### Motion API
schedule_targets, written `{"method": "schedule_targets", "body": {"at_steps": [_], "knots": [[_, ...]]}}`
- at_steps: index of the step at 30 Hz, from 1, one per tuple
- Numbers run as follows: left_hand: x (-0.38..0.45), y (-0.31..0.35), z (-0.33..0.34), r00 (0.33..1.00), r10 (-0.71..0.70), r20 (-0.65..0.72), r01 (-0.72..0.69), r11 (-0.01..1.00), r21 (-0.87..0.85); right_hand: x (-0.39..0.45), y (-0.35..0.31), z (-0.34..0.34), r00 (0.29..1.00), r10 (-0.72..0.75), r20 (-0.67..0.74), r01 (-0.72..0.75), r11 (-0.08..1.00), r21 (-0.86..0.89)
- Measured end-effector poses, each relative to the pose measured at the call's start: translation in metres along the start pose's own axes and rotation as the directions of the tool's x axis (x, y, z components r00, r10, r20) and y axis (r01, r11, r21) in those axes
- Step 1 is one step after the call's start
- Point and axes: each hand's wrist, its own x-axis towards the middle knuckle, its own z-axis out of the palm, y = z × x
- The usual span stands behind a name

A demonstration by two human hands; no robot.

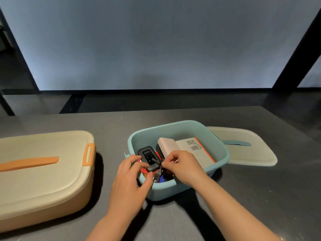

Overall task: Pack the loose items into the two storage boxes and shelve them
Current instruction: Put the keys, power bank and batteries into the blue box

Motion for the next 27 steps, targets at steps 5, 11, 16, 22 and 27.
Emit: {"method": "schedule_targets", "body": {"at_steps": [5,11,16,22,27], "knots": [[0.007,0.024,0.003,0.996,0.084,0.04,-0.083,0.996,-0.031,-0.028,0.005,-0.03,0.985,0.014,-0.171,0.009,0.991,0.131],[0.01,0.09,0.042,0.91,0.352,0.22,-0.319,0.932,-0.171,-0.109,0.038,-0.081,0.853,0.156,-0.497,-0.072,0.98,0.185],[-0.03,0.158,0.101,0.701,0.558,0.444,-0.427,0.827,-0.366,-0.222,0.101,-0.11,0.598,0.414,-0.686,-0.383,0.9,0.209],[-0.146,0.232,0.143,0.445,0.692,0.569,-0.397,0.721,-0.568,-0.385,0.147,-0.129,0.265,0.594,-0.76,-0.562,0.736,0.378],[-0.222,0.287,0.17,0.3,0.771,0.562,-0.415,0.636,-0.651,-0.486,0.176,-0.134,0.11,0.632,-0.767,-0.578,0.668,0.468]]}}
